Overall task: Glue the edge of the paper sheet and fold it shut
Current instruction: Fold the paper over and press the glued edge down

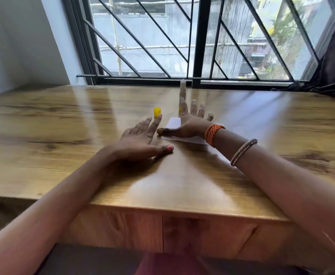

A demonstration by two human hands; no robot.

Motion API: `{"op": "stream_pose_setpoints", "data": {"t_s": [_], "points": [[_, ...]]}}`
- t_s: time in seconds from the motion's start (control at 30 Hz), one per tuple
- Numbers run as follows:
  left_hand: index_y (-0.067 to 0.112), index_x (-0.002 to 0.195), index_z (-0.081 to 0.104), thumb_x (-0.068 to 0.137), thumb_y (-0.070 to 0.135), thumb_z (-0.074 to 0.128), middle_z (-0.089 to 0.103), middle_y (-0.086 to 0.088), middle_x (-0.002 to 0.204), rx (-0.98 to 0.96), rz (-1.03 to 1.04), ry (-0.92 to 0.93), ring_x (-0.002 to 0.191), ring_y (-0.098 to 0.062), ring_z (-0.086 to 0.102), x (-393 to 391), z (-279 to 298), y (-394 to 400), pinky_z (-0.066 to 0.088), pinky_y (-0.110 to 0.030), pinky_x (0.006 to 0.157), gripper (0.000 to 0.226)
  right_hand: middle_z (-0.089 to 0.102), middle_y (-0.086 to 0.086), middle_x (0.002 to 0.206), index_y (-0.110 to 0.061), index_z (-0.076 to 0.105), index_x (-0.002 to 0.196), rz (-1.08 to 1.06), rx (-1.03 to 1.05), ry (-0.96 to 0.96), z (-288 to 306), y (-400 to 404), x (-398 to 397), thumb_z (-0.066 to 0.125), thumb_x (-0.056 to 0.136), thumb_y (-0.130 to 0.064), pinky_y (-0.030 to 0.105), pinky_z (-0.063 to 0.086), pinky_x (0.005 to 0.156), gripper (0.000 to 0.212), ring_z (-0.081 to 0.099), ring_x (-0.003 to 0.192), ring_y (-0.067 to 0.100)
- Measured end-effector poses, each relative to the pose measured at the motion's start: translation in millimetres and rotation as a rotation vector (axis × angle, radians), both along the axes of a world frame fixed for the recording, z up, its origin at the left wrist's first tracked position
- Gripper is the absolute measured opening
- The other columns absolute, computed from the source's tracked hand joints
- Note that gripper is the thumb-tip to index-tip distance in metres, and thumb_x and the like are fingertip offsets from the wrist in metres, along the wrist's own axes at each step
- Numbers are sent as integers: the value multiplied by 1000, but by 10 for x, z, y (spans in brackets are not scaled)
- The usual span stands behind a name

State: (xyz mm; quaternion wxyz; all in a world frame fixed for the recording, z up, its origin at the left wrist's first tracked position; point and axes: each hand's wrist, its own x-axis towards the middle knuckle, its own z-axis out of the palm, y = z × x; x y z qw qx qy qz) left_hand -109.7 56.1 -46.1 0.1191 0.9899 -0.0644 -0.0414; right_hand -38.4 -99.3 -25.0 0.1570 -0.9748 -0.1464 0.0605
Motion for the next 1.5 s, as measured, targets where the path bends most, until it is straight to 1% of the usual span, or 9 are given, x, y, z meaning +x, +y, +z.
{"op": "stream_pose_setpoints", "data": {"t_s": [0.07, 0.17, 0.33, 0.47, 0.6, 0.77, 1.0, 1.3, 1.5], "points": [[37, 145, -3, 55, 83, 22, 4, 3, 157, -60, -4, -143, 145, -13, -2, -106, -19, -35, 6, -41, 116, 104, -29, 12, 155, -26, -29, 144, -2, 8, 21, -11, -19, -57, 56, 62, -81, 61, -13, 111, 131, -29, 140, 36], [26, 126, 34, 74, 62, 34, 40, 4, 133, -76, -13, -368, 132, -15, 28, -315, -25, -138, 15, -38, 106, 62, -29, 14, 155, -22, -29, 145, -11, -31, 52, -9, -51, -138, 53, 65, -80, 60, -8, 114, 128, -27, 141, 37], [30, 119, 52, 77, 41, 45, 63, 9, 115, -127, -13, -630, 116, -10, 53, -527, 3, -183, 16, -33, 102, 44, -25, 13, 156, -23, -26, 146, -16, -90, 75, 26, -85, -154, 48, 66, -83, 54, -5, 115, 124, -17, 144, 38], [35, 128, 52, 77, 54, 32, 53, 10, 94, -33, -65, -543, 102, -10, 43, -470, 13, -185, 13, -28, 82, 57, -18, 16, 158, -21, -23, 147, -26, -127, 48, 53, -117, -113, 42, 71, -82, 52, 2, 115, 117, -3, 145, 39], [38, 137, 40, 80, 57, 28, 44, 6, 92, 4, -79, -424, 96, -10, 34, -388, 4, -173, 9, -28, 71, 61, -13, 16, 159, -21, -22, 148, -38, -146, 26, 33, -98, -99, 39, 72, -83, 52, 4, 115, 115, 2, 145, 38], [42, 130, 47, 80, 58, 28, 47, 5, 96, -18, -75, -349, 102, -14, 37, -393, 19, -181, 17, -34, 78, 55, -12, 15, 159, -20, -18, 148, -38, -157, 36, 30, -94, -63, 41, 69, -85, 52, 6, 116, 119, 1, 146, 37], [38, 119, 59, 79, 51, 33, 52, 7, 98, -5, -79, -416, 100, -14, 36, -329, 44, -195, 8, -31, 65, 49, -8, 16, 159, -19, -20, 148, -168, -79, -12, -4, -97, 80, 47, 65, -85, 50, 7, 115, 126, 6, 144, 40], [36, 119, 60, 75, 51, 35, 53, 7, 97, 47, -73, -454, 103, -14, 37, -362, 71, -229, 8, -30, 69, 53, 5, 21, 155, -18, -18, 148, -375, 32, -47, -38, -183, 370, 54, 63, -83, 50, 13, 115, 129, 11, 140, 42], [36, 112, 65, 72, 56, 29, 49, 8, 98, 34, -83, -476, 107, -14, 37, -363, 56, -225, 13, -31, 78, 57, 4, 24, 155, -14, -11, 149, -411, 86, -123, -59, -182, 391, 57, 75, -70, 52, 7, 116, 116, 6, 143, 42]]}}
